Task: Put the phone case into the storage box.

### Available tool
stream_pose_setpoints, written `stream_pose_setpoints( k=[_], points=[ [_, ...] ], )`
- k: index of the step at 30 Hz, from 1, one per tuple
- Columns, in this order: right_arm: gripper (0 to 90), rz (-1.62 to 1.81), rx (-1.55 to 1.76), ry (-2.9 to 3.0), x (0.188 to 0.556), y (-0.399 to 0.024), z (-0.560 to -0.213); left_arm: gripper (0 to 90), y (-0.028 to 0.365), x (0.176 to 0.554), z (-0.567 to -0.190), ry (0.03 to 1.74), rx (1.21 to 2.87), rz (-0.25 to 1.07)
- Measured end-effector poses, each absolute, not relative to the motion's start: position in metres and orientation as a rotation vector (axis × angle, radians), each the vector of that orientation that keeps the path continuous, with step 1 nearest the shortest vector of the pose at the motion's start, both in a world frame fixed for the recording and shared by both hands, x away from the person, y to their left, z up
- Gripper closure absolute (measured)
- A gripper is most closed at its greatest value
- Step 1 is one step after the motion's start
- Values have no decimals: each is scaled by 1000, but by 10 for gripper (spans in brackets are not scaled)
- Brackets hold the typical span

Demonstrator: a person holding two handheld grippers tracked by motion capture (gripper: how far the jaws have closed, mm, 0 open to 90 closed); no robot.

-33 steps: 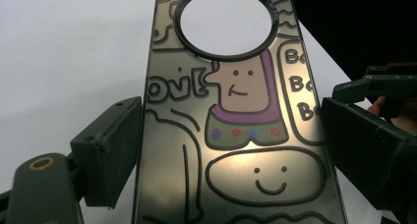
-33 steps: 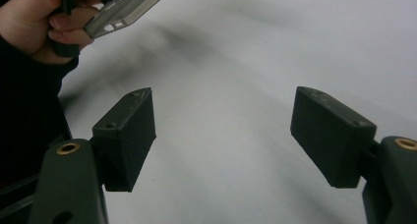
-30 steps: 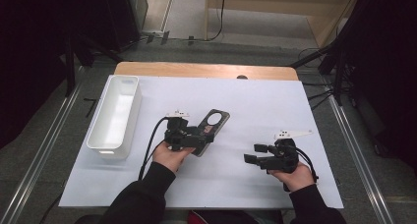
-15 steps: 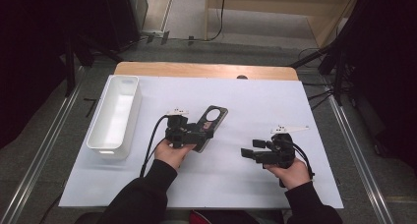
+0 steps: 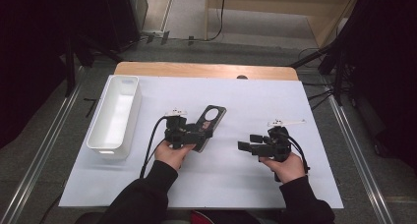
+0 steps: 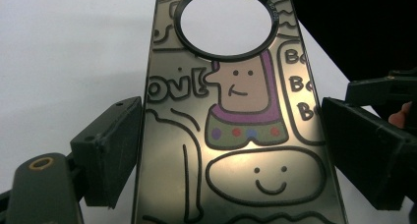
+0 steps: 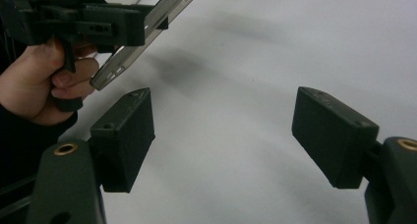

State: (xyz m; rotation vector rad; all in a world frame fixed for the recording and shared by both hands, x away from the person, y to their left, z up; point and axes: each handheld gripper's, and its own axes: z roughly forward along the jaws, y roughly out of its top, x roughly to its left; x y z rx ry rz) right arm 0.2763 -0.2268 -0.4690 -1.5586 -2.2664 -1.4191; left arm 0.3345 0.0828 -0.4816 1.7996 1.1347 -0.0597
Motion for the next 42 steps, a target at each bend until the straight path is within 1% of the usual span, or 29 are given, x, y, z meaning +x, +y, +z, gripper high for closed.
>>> stream_pose_setpoints(
  k=[10,21,42],
  points=[
    [230,-1408,-1581,-2263,287,-224,-461,118,80,332,-485,1146,1799,-40],
    [229,-1343,-1651,-2282,297,-220,-450,117,79,332,-488,1157,1778,-60],
    [230,-1290,-1731,-2220,323,-201,-448,117,82,333,-490,1181,1732,-26]
  ],
)
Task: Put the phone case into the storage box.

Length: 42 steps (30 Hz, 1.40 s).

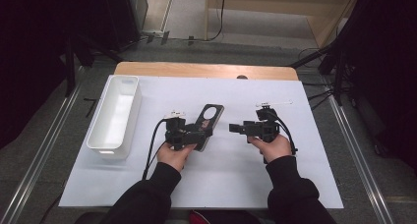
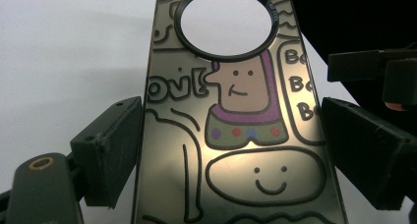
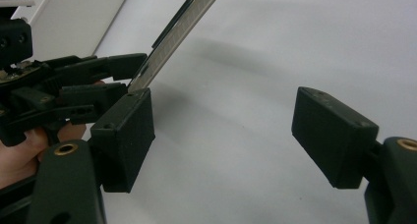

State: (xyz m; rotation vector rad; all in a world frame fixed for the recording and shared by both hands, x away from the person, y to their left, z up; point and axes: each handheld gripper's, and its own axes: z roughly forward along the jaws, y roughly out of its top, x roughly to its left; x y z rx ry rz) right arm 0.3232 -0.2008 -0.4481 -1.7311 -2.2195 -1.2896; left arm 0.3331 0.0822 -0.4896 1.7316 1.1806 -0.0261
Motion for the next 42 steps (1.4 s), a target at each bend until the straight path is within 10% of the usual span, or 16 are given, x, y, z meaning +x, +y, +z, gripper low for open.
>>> stream_pose_setpoints(
  k=[42],
  points=[
    [238,-1223,-1780,-2123,367,-181,-432,118,75,326,-494,1180,1716,-32]
  ],
)
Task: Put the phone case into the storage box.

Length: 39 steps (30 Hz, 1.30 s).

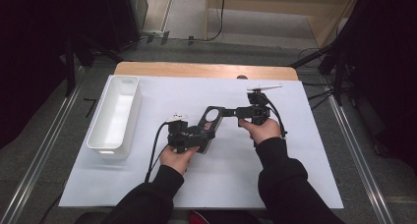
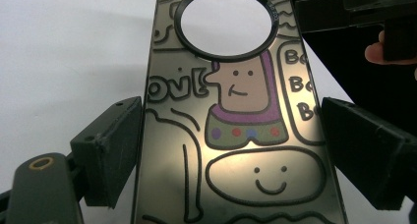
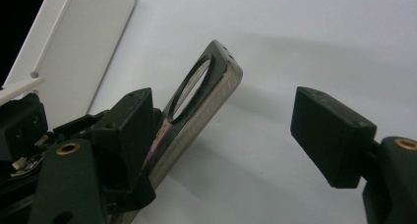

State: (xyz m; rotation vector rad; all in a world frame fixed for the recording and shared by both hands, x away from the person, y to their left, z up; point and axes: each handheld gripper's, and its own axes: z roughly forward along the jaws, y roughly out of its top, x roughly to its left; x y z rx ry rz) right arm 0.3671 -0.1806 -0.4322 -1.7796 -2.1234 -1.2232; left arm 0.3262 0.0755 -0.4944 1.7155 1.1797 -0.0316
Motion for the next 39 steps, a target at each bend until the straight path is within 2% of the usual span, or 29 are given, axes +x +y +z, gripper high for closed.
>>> stream_pose_setpoints(
  k=[17,39],
  points=[
    [246,-1194,-1798,-2068,379,-173,-435,117,75,324,-493,1160,1708,-30],
    [339,-1151,-1827,-1963,394,-166,-440,117,76,325,-494,1168,1700,-28]
  ],
)
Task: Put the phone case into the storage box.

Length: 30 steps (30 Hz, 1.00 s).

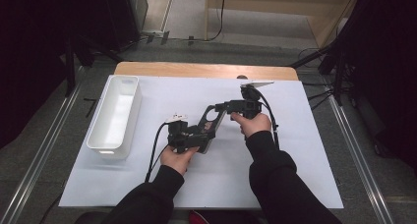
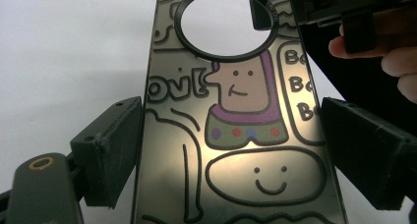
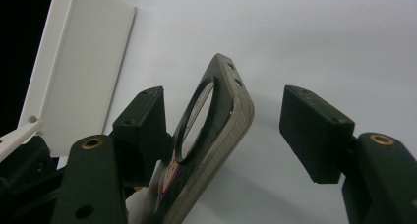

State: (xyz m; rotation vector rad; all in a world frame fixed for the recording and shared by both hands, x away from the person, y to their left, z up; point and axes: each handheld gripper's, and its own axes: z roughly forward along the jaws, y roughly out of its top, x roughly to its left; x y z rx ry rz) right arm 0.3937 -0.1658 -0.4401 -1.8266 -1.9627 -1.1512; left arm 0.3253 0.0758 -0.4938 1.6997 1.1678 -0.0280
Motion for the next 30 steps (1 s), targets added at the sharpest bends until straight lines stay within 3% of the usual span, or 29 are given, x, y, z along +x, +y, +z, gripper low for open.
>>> stream_pose_setpoints(
  k=[30],
  points=[
    [535,-1099,-1878,-1866,403,-163,-442,117,78,326,-496,1184,1672,-60]
  ],
)
